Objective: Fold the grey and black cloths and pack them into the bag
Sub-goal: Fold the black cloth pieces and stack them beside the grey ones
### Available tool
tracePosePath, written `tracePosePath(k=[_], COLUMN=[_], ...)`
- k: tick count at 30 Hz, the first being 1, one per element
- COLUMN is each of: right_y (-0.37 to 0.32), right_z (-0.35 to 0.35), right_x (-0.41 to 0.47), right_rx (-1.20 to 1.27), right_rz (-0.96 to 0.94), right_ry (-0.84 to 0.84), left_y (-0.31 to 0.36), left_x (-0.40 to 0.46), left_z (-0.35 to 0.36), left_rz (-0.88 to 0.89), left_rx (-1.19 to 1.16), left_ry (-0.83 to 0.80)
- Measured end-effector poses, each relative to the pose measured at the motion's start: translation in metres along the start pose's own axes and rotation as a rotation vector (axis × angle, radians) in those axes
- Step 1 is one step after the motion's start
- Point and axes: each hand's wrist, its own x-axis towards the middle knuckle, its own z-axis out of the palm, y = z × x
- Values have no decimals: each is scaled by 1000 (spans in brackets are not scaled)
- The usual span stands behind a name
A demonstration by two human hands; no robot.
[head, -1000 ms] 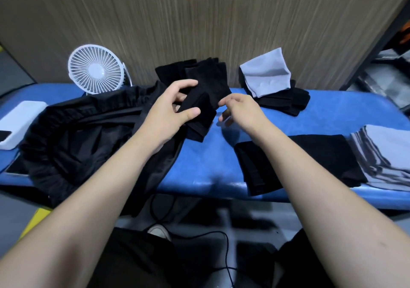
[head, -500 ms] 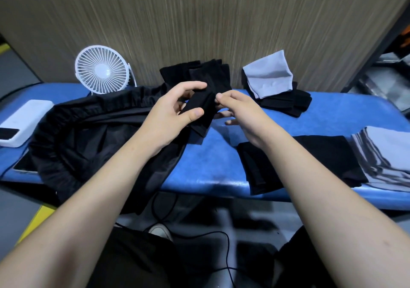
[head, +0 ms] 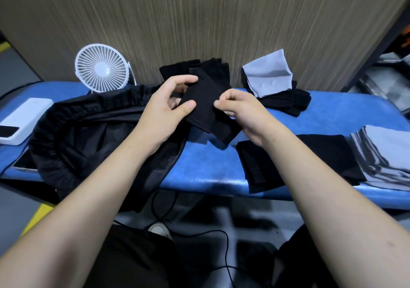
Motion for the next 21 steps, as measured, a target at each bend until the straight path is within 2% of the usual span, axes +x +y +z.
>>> tracePosePath(k=[9,12,15,18,21], right_y=[4,5,5,5,3], right_z=[-4,-5,-5,-5,-5], right_x=[1,2,1,1,0], right_rx=[-21,-45,-30,-35,-70], right_rz=[-73,-85,-98,-112,-119], right_ry=[-13,-7,-14,-11,-11], left_y=[2,2,0,-3,-7], left_x=[-1,0,1,0,-1], left_z=[2,2,2,6,9], left_rz=[-31,-55,-95,-137,-198], left_rx=[-55,-137,-195,-155,-129], left_ry=[84,92,39,-59,-66])
